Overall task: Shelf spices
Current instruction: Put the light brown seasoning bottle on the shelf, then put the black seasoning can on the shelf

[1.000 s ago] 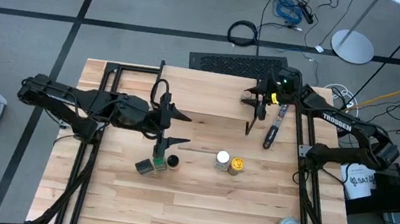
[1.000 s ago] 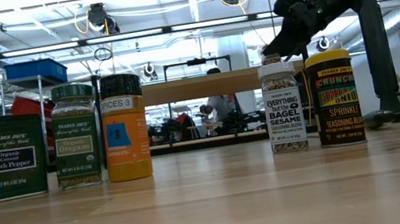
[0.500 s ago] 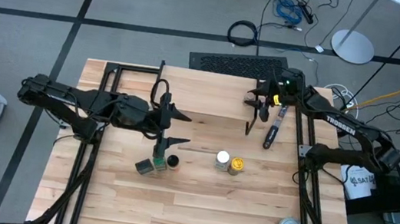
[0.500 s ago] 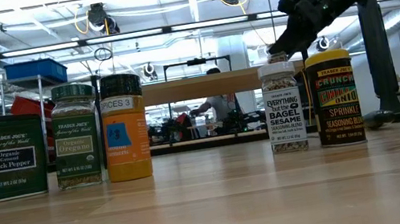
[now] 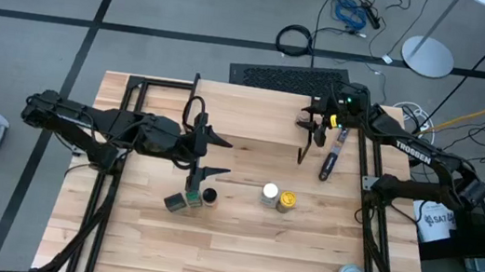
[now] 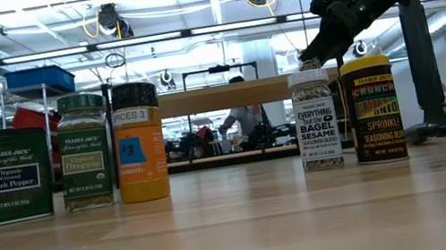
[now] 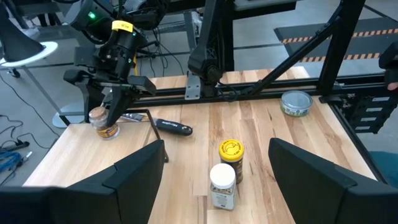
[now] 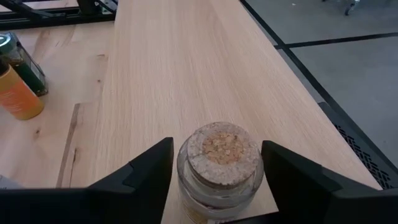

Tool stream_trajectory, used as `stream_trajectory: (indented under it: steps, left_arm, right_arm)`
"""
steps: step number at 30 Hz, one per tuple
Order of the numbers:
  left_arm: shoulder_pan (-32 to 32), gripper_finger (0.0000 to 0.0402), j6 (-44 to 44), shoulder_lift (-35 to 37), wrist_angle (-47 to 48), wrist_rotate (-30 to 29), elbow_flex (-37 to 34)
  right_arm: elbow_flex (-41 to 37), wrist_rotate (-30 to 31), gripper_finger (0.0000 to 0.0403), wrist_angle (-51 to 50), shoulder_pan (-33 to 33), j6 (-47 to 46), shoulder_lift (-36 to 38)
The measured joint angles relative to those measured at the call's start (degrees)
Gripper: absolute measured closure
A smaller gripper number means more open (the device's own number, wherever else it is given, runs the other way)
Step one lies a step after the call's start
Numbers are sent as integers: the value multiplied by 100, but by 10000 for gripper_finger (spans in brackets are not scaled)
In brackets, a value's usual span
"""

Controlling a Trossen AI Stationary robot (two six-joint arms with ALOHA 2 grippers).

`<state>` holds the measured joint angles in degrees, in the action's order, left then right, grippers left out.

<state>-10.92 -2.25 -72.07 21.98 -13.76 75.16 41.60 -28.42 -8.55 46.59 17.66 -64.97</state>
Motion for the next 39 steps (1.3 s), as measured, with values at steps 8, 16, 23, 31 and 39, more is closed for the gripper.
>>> stream_trajectory:
  steps: [8, 16, 23, 31, 39]
  left_arm:
    - [0, 104, 1, 0, 0, 0, -2]
    - [0, 104, 1, 0, 6, 0, -2]
    - [0, 104, 29, 0, 485, 2, -2]
    - [-1, 104, 680, 0, 1237, 5, -2]
    - [-366, 104, 2809, -4, 3383, -595, -7]
  right_arm:
    - [0, -2, 158, 24, 0, -62, 238]
    - [2, -4, 158, 19, -15, -401, 862]
    - [4, -38, 157, -88, -613, -905, 1756]
    - [11, -39, 159, -168, -2236, -1797, 2641]
    - [11, 312, 160, -453, -3733, -2067, 2660]
